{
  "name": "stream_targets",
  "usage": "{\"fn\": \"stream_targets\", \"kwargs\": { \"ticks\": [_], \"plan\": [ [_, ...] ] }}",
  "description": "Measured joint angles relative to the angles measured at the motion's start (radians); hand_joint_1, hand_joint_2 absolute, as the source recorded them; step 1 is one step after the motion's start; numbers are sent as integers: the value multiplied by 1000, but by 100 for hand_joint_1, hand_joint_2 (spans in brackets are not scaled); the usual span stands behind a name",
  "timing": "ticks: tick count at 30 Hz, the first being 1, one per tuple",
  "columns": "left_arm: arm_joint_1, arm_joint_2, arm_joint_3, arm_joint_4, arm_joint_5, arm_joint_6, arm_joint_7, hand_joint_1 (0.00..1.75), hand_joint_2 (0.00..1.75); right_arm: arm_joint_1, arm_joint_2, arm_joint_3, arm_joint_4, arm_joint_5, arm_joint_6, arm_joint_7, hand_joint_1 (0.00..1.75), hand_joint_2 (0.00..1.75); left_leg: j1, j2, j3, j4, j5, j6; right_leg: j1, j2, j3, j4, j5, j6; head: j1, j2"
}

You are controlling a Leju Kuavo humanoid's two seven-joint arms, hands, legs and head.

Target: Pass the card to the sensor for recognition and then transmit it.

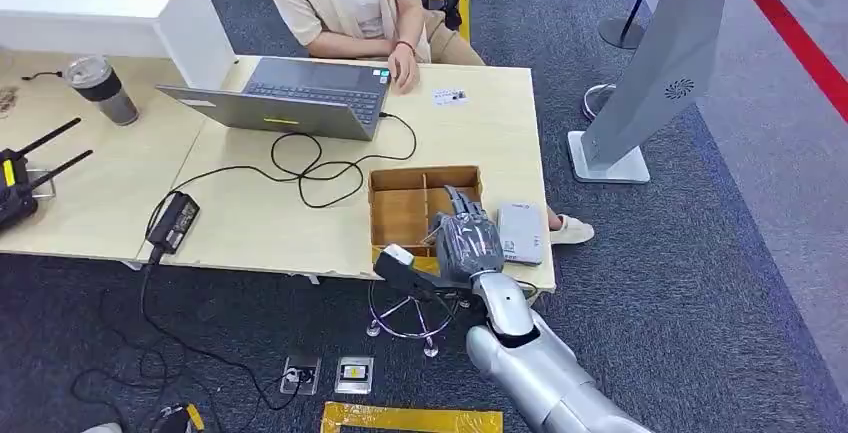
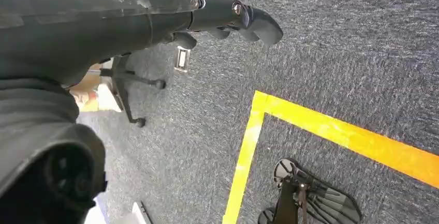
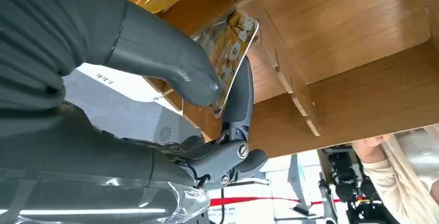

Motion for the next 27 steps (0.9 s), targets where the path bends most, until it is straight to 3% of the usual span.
{"fn": "stream_targets", "kwargs": {
  "ticks": [12, 27],
  "plan": [
    [0, 0, 0, -4, -15, 0, 10, 0, 0, -5, 0, 13, 0, -45, -32, -18, 175, 175, 0, 0, 0, 0, 0, 0, 0, 0, 0, 0, 0, 0, 0, 0],
    [1, 0, 0, -6, -19, -42, -32, 0, 0, -116, -3, 5, -73, -57, -33, -3, 175, 175, 0, 0, 0, 0, 0, 0, 0, 0, 0, 0, 0, 0, 0, 0]
  ]
}}
